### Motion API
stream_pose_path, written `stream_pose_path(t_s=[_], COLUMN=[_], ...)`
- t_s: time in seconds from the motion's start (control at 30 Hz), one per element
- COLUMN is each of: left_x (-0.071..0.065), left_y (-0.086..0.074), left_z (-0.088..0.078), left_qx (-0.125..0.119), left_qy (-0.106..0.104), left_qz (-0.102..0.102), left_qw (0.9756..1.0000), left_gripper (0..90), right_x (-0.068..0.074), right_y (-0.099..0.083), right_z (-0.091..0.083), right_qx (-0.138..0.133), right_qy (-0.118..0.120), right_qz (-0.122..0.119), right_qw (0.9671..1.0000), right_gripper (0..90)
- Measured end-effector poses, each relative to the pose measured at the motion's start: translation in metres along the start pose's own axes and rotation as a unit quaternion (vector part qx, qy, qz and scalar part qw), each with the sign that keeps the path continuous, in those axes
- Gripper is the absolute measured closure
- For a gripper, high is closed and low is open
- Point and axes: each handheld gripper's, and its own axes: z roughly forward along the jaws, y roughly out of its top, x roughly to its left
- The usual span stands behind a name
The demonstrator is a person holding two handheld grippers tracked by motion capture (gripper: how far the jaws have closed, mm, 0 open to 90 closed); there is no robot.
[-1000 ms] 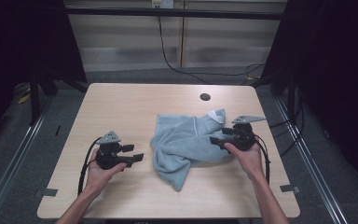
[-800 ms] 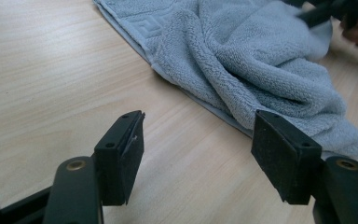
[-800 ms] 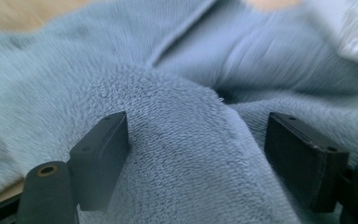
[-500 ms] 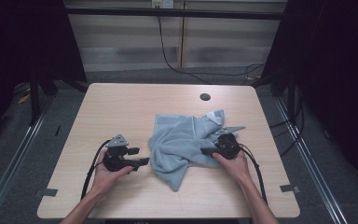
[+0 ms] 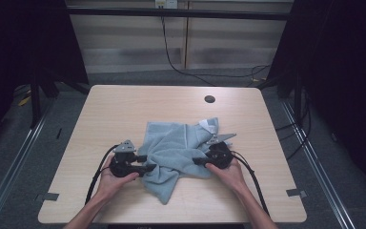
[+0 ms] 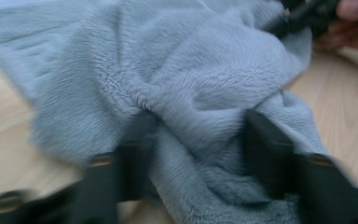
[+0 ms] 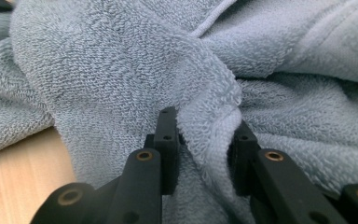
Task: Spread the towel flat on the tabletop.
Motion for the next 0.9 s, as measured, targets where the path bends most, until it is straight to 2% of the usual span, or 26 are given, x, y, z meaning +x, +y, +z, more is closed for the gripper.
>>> stream_pose_path(t_s=[0.03, 0.07, 0.13, 0.17, 0.23, 0.27, 0.3, 0.33, 0.37, 0.4, 0.43, 0.47, 0.5, 0.53, 0.57, 0.6, 0.63, 0.67, 0.7, 0.73, 0.77, 0.8, 0.83, 0.87, 0.9], left_x=[-0.001, -0.003, -0.004, -0.008, -0.015, -0.015, -0.023, -0.026, -0.026, -0.027, -0.027, -0.026, -0.023, -0.018, -0.018, -0.015, -0.013, -0.009, -0.009, -0.006, -0.002, 0.0, 0.006, 0.006, 0.012], left_y=[-0.001, -0.004, -0.008, -0.016, -0.023, -0.023, -0.029, -0.031, -0.031, -0.032, -0.032, -0.031, -0.027, -0.017, -0.017, -0.009, -0.003, 0.01, 0.01, 0.017, 0.025, 0.03, 0.037, 0.037, 0.043], left_z=[0.0, -0.003, -0.006, -0.011, -0.02, -0.02, -0.029, -0.034, -0.034, -0.037, -0.041, -0.043, -0.045, -0.048, -0.048, -0.05, -0.049, -0.049, -0.049, -0.047, -0.044, -0.039, -0.028, -0.028, -0.013], left_qx=[0.003, 0.014, 0.018, 0.025, 0.03, 0.03, 0.039, 0.037, 0.037, 0.039, 0.037, 0.035, 0.028, 0.007, 0.007, -0.003, -0.012, -0.026, -0.026, -0.035, -0.036, -0.038, -0.03, -0.03, -0.021], left_qy=[0.001, -0.01, -0.016, -0.032, -0.046, -0.046, -0.06, -0.067, -0.067, -0.077, -0.084, -0.09, -0.091, -0.088, -0.088, -0.082, -0.079, -0.075, -0.075, -0.075, -0.06, -0.048, -0.044, -0.044, -0.028], left_qz=[-0.003, 0.002, 0.0, -0.004, -0.009, -0.009, -0.003, -0.002, -0.002, -0.001, 0.007, 0.009, 0.001, -0.013, -0.013, -0.01, -0.01, -0.01, -0.01, -0.016, -0.015, -0.015, -0.019, -0.019, -0.022], left_qw=[1.0, 0.9999, 0.9997, 0.9992, 0.9985, 0.9985, 0.9974, 0.997, 0.997, 0.9963, 0.9957, 0.9953, 0.9955, 0.996, 0.996, 0.9966, 0.9968, 0.9968, 0.9968, 0.9965, 0.9974, 0.998, 0.9984, 0.9984, 0.9991], left_gripper=[55.2, 64.5, 66.7, 69.6, 69.6, 69.5, 68.9, 67.9, 66.0, 66.0, 60.6, 60.6, 57.6, 49.2, 49.1, 49.1, 46.4, 46.3, 46.2, 46.2, 46.2, 46.7, 46.7, 47.5, 47.8], right_x=[0.0, 0.003, 0.005, 0.011, 0.018, 0.018, 0.026, 0.03, 0.035, 0.035, 0.041, 0.041, 0.041, 0.041, 0.041, 0.04, 0.036, 0.035, 0.032, 0.032, 0.028, 0.019, 0.016, 0.016, 0.005], right_y=[0.0, 0.0, 0.0, -0.001, -0.002, -0.002, -0.003, -0.004, -0.004, -0.004, -0.003, -0.003, -0.003, -0.001, -0.001, -0.001, 0.001, 0.001, 0.003, 0.003, 0.004, 0.007, 0.008, 0.008, 0.009], right_z=[0.0, 0.001, 0.001, 0.001, 0.001, 0.001, 0.002, 0.001, 0.001, 0.001, -0.003, -0.003, -0.006, -0.014, -0.014, -0.019, -0.033, -0.038, -0.044, -0.044, -0.05, -0.059, -0.06, -0.06, -0.056], right_qx=[0.0, 0.001, 0.002, 0.006, 0.01, 0.01, 0.013, 0.017, 0.022, 0.022, 0.023, 0.023, 0.02, 0.015, 0.015, 0.008, -0.014, -0.023, -0.036, -0.036, -0.048, -0.069, -0.07, -0.07, -0.065], right_qy=[0.0, 0.001, 0.002, 0.009, 0.017, 0.017, 0.024, 0.027, 0.031, 0.031, 0.024, 0.024, 0.023, 0.02, 0.02, 0.019, 0.02, 0.016, 0.017, 0.017, 0.014, 0.001, -0.006, -0.006, -0.031], right_qz=[0.0, -0.002, -0.004, -0.008, -0.016, -0.016, -0.025, -0.027, -0.028, -0.028, -0.032, -0.032, -0.028, -0.027, -0.027, -0.024, -0.015, -0.01, -0.005, -0.005, 0.0, 0.011, 0.013, 0.013, 0.021], right_qw=[1.0, 1.0, 1.0, 0.9999, 0.9997, 0.9997, 0.9993, 0.9991, 0.9989, 0.9989, 0.9989, 0.9989, 0.9991, 0.9993, 0.9993, 0.9995, 0.9996, 0.9995, 0.9992, 0.9992, 0.9987, 0.9976, 0.9974, 0.9974, 0.9972], right_gripper=[71.7, 71.6, 71.5, 71.2, 70.7, 70.7, 69.8, 69.3, 67.9, 67.9, 60.9, 60.9, 57.1, 50.5, 50.5, 48.9, 45.3, 44.1, 43.9, 43.9, 43.9, 45.8, 46.6, 46.6, 46.2])
